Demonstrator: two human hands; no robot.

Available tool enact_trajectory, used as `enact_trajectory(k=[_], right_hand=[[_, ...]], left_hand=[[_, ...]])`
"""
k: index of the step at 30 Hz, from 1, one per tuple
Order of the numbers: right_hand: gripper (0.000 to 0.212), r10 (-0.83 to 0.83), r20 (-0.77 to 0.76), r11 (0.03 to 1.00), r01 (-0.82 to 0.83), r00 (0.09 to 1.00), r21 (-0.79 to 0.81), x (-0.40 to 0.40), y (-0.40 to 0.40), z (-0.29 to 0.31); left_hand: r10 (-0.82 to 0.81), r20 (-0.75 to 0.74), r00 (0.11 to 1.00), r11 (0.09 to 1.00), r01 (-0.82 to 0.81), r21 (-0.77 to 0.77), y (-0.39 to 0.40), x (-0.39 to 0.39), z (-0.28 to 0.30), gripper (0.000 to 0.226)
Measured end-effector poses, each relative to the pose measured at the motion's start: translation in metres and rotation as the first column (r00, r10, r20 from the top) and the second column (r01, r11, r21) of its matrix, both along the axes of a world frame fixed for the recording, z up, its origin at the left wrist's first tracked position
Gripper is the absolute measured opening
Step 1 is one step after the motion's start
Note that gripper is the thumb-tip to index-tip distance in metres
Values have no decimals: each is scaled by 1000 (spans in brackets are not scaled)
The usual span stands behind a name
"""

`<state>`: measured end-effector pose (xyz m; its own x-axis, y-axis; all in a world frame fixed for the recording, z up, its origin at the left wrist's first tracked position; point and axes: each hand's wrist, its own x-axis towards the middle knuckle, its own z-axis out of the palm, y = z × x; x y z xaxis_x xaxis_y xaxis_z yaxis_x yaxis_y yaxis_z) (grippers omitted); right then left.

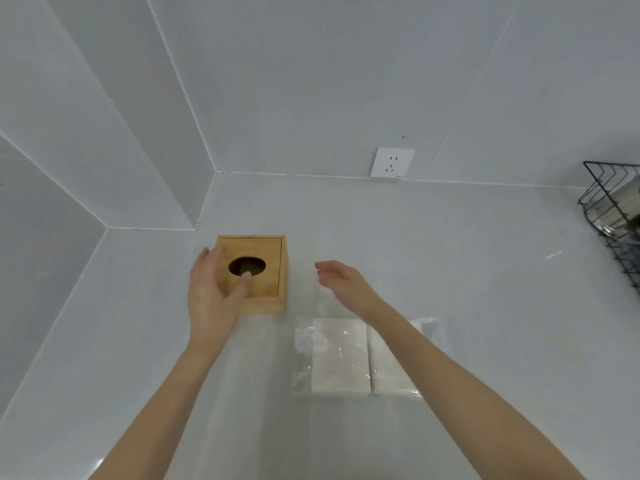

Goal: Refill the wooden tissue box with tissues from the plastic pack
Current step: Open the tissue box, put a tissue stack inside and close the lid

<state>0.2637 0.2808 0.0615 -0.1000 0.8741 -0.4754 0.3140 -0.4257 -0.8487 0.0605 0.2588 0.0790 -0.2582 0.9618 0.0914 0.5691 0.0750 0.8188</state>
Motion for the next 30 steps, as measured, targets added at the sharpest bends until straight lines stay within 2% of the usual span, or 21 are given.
enact_trajectory(k=[2, 3, 4, 6, 8, 9, 12, 14, 16, 18, 21, 24, 28, 30], right_hand=[[31, 57, 169, 998, -63, 984, 26, 40, -8, -2], [30, 78, 255, 996, -86, 964, 20, 62, -13, -4], [31, 91, 347, 995, -97, 933, 2, 82, -18, -8], [36, 116, 512, 993, -101, 851, -58, 117, -28, -15], [46, 144, 589, 986, -64, 795, -155, 141, -38, -20], [52, 152, 586, 980, -45, 796, -194, 149, -43, -22], [61, 173, 517, 976, -75, 838, -204, 163, -53, -27], [60, 225, 512, 969, -132, 829, -211, 168, -55, -29], [52, 265, 504, 959, -169, 822, -227, 170, -54, -32], [32, 271, 467, 959, -194, 842, -208, 171, -50, -34], [11, 224, 423, 974, -184, 878, -134, 174, -36, -33], [8, 118, 370, 993, -106, 922, -52, 177, -14, -33], [17, -39, 258, 997, 54, 965, -51, 177, 12, -37], [19, -88, 222, 991, 107, 971, -77, 176, 21, -39]], left_hand=[[-180, -74, 981, 979, 186, 84, -8, 21, 9, 43], [-286, -78, 955, 956, 290, 50, -12, 33, 8, 40], [-406, -56, 912, 914, 404, -30, -14, 46, 8, 41], [-630, -9, 777, 747, 602, -282, -14, 70, -3, 51], [-761, -44, 648, 560, 621, -548, -8, 88, -20, 63], [-798, -95, 595, 513, 588, -625, -5, 94, -28, 67], [-866, -226, 446, 452, 506, -735, 2, 103, -43, 65], [-887, -252, 388, 430, 490, -758, 4, 105, -49, 63], [-882, -263, 390, 441, 492, -750, 6, 105, -55, 63], [-872, -266, 411, 459, 501, -734, 10, 104, -59, 59], [-830, -273, 487, 525, 516, -677, 24, 105, -54, 38], [-751, -340, 566, 642, 506, -576, 48, 103, -44, 17], [-731, -326, 600, 658, 490, -572, 73, 109, -45, 16], [-719, -245, 650, 646, 496, -580, 82, 113, -47, 17]])
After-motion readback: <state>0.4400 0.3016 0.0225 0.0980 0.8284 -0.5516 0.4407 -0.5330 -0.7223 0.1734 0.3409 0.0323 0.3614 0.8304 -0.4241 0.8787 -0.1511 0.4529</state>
